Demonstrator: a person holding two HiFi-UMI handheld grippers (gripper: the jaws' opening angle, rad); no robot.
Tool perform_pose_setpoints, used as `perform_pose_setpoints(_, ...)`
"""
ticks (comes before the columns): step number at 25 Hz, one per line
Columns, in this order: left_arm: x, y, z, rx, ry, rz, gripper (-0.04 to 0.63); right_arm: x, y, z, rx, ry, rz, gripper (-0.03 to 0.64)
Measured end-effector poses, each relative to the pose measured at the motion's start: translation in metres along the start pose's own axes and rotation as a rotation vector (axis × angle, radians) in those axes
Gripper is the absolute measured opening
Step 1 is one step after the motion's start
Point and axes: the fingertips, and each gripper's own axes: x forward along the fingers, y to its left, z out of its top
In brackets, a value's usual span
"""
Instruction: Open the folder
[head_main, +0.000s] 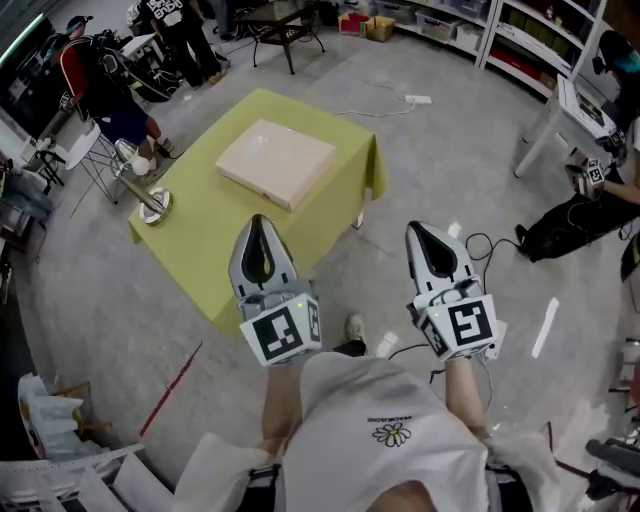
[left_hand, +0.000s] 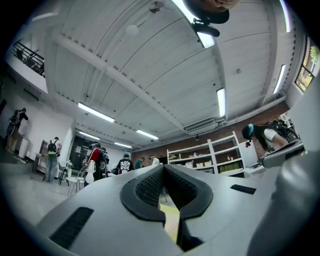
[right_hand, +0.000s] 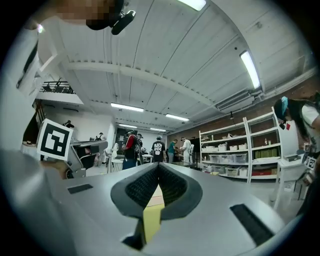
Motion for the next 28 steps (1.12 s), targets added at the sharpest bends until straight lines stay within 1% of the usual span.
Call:
perform_pose_setpoints(2,0.029,0.006,-0.016,0.01,0.029,0.013,0.015,0.039,-0.011,-0.01,0.04,0.009,0.024,0.012)
perform_pose_setpoints(3,0.042,0.01,-0.025,0.014,0.044,0.016,0.015,0.057,-0.013,-0.015,0.04,0.018,0.032,0.012)
perform_pose_setpoints(7,0.077,0.028,-0.052,0.005,0.091,0.02,0.015,0.116,-0.007,-0.026,-0.075,0.059,0.063,0.012)
perform_pose_setpoints(8,0.084,0.032,-0.056,0.003,0.102,0.027,0.015,0.128,-0.005,-0.027,-0.076,0.064,0.078,0.012)
perform_pose_setpoints(12,0.1,0.045,-0.074,-0.02,0.151,0.056,0.015,0.163,0.002,-0.037,-0.023,0.077,0.142,0.012)
perform_pose_setpoints(15,0.106,0.055,-0.08,-0.031,0.162,0.093,0.015,0.183,0.008,-0.041,-0.019,0.091,0.193,0.012)
perform_pose_setpoints(17,0.11,0.062,-0.084,-0.041,0.167,0.123,0.015,0.197,0.012,-0.043,-0.005,0.089,0.225,0.012)
perform_pose_setpoints(20,0.111,0.069,-0.094,-0.079,0.188,0.179,0.015,0.217,0.015,-0.048,0.017,0.081,0.281,0.012)
perform_pose_setpoints(25,0.114,0.065,-0.106,-0.144,0.208,0.309,0.015,0.249,0.013,-0.053,0.033,0.072,0.415,0.012)
perform_pose_setpoints(28,0.119,0.058,-0.114,-0.16,0.2,0.395,0.015,0.268,0.002,-0.061,0.05,0.061,0.496,0.012)
